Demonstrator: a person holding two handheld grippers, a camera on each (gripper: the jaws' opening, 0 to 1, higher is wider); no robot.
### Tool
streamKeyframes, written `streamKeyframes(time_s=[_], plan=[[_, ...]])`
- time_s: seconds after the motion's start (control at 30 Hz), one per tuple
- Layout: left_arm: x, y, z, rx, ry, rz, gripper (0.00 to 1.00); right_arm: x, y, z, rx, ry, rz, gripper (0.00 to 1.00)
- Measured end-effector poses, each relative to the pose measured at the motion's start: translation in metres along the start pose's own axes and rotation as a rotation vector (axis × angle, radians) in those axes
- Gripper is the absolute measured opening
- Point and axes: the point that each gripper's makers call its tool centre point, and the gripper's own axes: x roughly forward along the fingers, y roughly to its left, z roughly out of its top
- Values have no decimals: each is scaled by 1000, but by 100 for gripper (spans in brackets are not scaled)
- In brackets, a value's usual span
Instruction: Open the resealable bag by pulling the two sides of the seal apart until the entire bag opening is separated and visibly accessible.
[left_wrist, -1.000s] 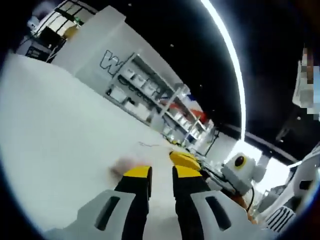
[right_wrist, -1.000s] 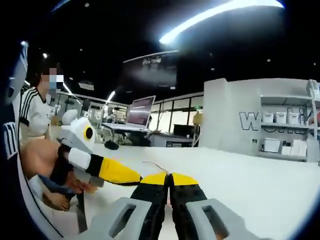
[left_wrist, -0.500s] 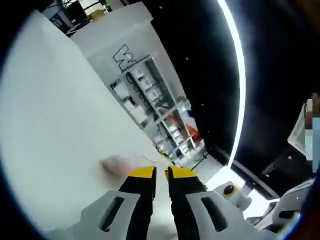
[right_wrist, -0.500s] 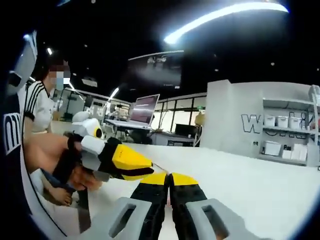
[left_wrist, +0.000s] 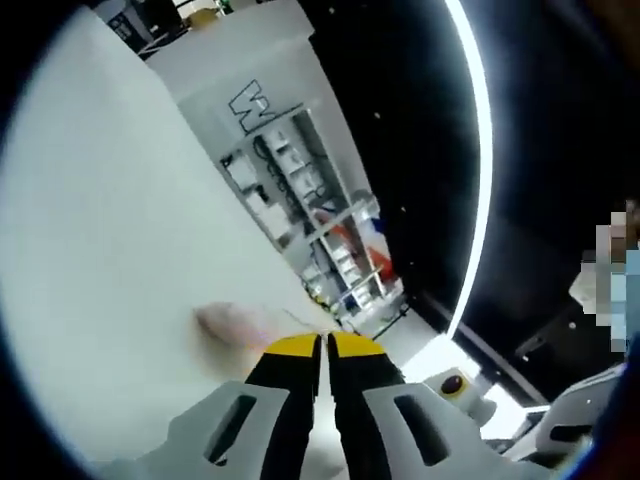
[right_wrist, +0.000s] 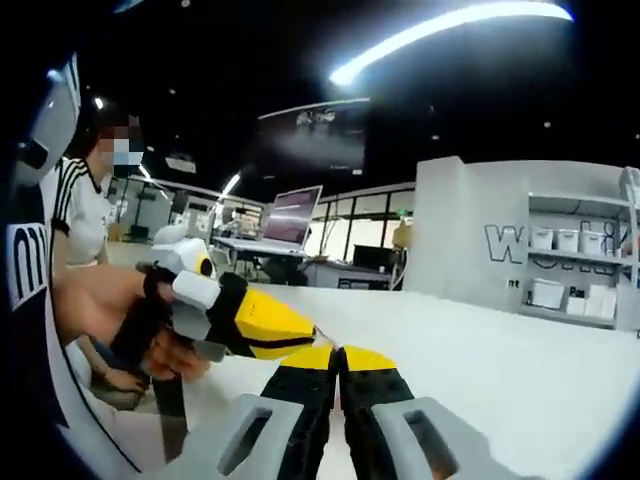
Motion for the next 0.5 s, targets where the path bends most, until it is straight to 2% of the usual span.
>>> streamKeyframes(time_s=[0.27,0.5], plan=[[-1,-3,-4,5,26,-1,2,-2,3,-3,0,22,15,0],[-4,2,-10,25,63,9,2,-6,9,-6,-7,55,65,0]])
